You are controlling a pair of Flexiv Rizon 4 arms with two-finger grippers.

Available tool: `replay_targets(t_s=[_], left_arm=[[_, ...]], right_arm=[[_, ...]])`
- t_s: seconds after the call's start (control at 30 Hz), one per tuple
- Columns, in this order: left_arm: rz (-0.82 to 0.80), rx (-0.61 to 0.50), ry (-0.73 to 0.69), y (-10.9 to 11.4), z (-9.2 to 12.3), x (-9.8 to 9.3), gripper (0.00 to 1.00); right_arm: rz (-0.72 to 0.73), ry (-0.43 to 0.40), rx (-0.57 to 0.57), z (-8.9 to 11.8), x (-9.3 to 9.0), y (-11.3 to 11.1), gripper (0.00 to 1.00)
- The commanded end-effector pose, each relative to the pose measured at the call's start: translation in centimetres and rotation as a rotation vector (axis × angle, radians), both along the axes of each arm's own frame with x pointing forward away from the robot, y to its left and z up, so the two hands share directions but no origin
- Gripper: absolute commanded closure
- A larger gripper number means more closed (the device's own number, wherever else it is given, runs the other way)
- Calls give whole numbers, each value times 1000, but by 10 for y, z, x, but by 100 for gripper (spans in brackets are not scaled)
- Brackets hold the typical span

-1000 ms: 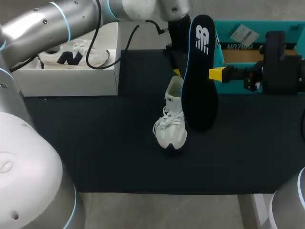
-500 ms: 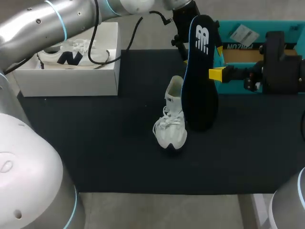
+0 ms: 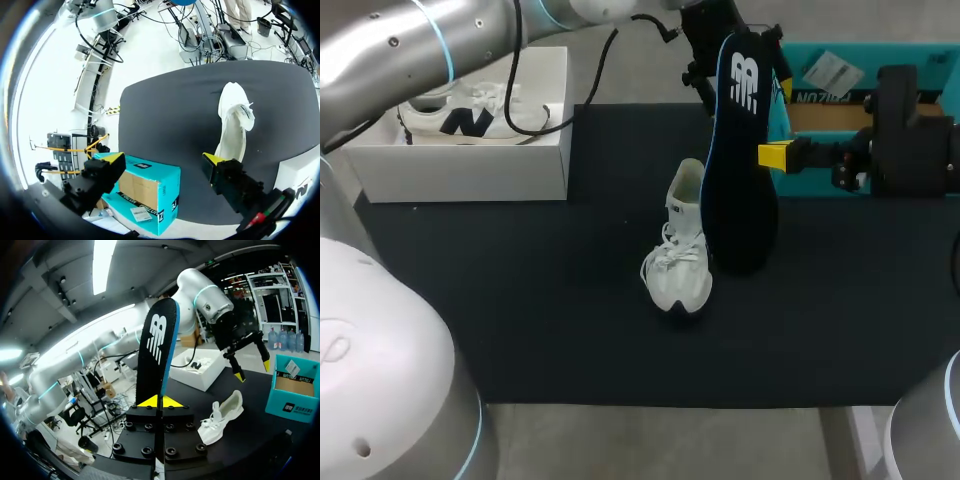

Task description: Take the shoe out of the shoebox, open the shoe tongue, remove and reinsert the insole, then place the shoe into the shoebox

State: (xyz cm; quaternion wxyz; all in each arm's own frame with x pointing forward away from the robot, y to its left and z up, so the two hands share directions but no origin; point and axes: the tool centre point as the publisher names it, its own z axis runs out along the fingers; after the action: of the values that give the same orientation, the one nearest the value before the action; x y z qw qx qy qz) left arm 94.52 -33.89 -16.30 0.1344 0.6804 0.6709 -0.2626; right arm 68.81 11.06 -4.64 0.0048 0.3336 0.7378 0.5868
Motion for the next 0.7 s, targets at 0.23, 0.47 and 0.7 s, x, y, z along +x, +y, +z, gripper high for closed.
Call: replay_targets(t_s=[0.23, 0.47, 0.7], left_arm=[[115, -348, -58, 34, 24, -14, 0], [197, -499, -80, 52, 47, -18, 0], [201, -535, -108, 59, 62, -23, 0]], right_arm=[[-41, 2, 108, 19, 22, -17, 100], [-78, 25, 159, 33, 45, -40, 100], [-58, 107, 133, 40, 66, -60, 100]])
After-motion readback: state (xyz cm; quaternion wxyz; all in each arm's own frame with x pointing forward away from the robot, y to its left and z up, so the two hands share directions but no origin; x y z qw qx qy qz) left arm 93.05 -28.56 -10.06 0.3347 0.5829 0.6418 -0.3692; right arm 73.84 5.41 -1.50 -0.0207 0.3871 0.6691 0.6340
